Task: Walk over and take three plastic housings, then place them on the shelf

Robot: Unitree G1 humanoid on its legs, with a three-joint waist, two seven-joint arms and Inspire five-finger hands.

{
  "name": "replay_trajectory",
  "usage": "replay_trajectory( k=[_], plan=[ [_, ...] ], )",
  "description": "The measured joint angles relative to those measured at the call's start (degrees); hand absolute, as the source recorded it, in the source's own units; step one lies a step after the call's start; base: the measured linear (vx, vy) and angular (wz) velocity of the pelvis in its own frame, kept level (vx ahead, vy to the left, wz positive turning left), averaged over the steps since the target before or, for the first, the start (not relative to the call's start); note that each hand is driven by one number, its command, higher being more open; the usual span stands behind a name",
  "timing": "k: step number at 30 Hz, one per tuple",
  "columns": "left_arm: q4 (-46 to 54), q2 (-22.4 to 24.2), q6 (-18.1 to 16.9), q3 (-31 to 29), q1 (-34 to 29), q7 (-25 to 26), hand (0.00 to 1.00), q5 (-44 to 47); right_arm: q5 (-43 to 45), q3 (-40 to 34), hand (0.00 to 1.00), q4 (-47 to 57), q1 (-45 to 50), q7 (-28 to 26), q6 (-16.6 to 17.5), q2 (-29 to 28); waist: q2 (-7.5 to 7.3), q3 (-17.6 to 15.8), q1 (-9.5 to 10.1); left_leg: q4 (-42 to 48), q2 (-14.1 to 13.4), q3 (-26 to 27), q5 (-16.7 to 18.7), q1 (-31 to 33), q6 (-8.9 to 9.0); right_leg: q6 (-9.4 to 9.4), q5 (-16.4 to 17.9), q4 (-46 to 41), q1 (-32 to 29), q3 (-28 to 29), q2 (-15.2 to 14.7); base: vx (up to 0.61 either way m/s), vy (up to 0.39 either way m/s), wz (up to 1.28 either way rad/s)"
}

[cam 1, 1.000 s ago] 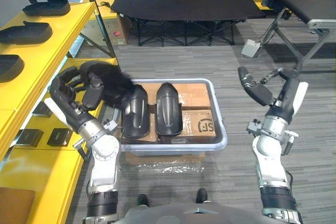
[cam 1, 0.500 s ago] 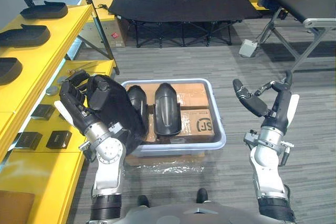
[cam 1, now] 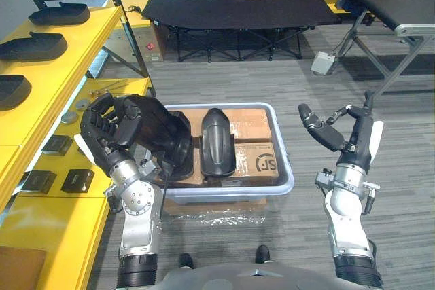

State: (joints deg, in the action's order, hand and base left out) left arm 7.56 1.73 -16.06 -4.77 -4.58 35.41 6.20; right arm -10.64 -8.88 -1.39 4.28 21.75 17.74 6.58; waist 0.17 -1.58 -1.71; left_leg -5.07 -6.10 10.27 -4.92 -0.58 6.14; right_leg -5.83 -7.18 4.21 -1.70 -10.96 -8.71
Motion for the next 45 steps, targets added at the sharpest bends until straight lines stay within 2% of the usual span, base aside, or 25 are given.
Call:
replay_trajectory(
  k=[1,4,7,13,17,25,35,40,41,45],
  plan=[
    [0.4,0.0,0.0,0.0,-0.1,-0.4,0.00,0.4,1.2,0.1,1.00,0.1,0.0,-1.5,-0.1,0.0,0.02,0.0,-0.01,0.0,0.0,0.0,0.0,0.0,0.00,0.00,0.0,0.0,0.0,0.0,0.0,0.00,0.000,0.00],
    [3.8,-0.1,-0.1,0.8,-0.3,-2.7,0.00,0.4,5.4,1.8,1.00,0.1,0.1,-11.0,-0.8,0.2,0.05,0.0,-0.02,0.0,0.0,-0.3,0.0,0.1,0.00,-0.01,0.0,0.0,0.0,-0.3,0.0,0.00,0.000,0.03],
    [6.9,-0.4,-0.4,1.9,-0.3,-5.5,0.00,0.4,5.5,4.7,1.00,0.1,0.1,-17.5,-1.8,1.0,0.15,0.1,0.08,0.0,0.0,-0.6,0.0,0.2,0.00,-0.01,0.0,0.0,0.2,-0.6,0.0,0.00,0.000,0.06],
    [8.8,-4.2,-1.0,4.3,-0.1,-11.8,0.00,3.0,11.4,11.6,1.00,0.1,-0.8,-33.7,-5.7,8.5,0.87,0.6,0.39,0.0,0.2,-1.3,-0.1,0.2,-0.10,-0.13,0.1,0.0,0.6,-1.3,-0.2,-0.01,-0.002,0.06],
    [8.8,-6.9,-1.1,5.0,0.7,-14.8,0.00,5.3,14.4,13.7,1.00,-0.1,-1.8,-41.8,-7.9,13.0,0.82,0.6,0.57,0.0,0.2,-1.4,-0.1,0.2,-0.15,-0.12,0.1,0.0,0.6,-1.4,-0.2,0.00,0.000,0.00],
    [10.4,-10.1,-1.0,9.9,5.3,-19.8,0.00,7.2,16.7,19.4,1.00,-3.7,-6.4,-45.0,-8.3,15.7,-0.05,1.3,0.80,0.0,0.3,-1.6,-0.2,0.2,-0.22,-0.08,0.1,0.0,0.7,-1.7,-0.3,0.00,0.000,0.00],
    [11.1,-11.8,-1.0,12.0,7.1,-25.4,0.00,10.3,16.6,22.7,1.00,-8.6,-12.0,-44.7,-6.7,16.0,-0.21,1.5,1.35,0.0,0.5,-2.2,-0.7,0.3,-0.35,-0.08,0.1,-0.1,0.8,-2.2,-0.5,-0.01,-0.002,0.01],
    [11.0,-11.9,-1.0,13.6,7.2,-27.2,0.00,11.7,14.1,24.8,1.00,-12.4,-15.1,-39.5,-4.5,15.9,-0.31,1.6,1.59,0.0,0.5,-2.7,-1.0,0.3,-0.37,-0.06,0.1,-0.2,1.1,-2.7,-0.6,-0.02,-0.004,0.04],
    [11.0,-12.0,-1.0,14.0,7.3,-27.4,0.00,11.7,13.0,25.0,0.00,-12.6,-15.5,-38.0,-4.4,15.8,-0.30,1.6,1.67,0.0,0.5,-2.7,-1.1,0.3,-0.38,-0.04,0.1,-0.2,1.1,-2.8,-0.6,-0.03,-0.007,0.06],
    [10.4,-12.0,-1.0,14.4,8.2,-28.5,0.00,12.1,11.1,25.4,0.00,-14.2,-16.9,-35.9,-2.4,15.6,-0.29,1.6,1.64,0.0,0.5,-2.8,-1.3,0.3,-0.42,-0.03,0.1,-0.2,1.2,-2.9,-0.6,-0.04,-0.008,0.01]
  ],
)
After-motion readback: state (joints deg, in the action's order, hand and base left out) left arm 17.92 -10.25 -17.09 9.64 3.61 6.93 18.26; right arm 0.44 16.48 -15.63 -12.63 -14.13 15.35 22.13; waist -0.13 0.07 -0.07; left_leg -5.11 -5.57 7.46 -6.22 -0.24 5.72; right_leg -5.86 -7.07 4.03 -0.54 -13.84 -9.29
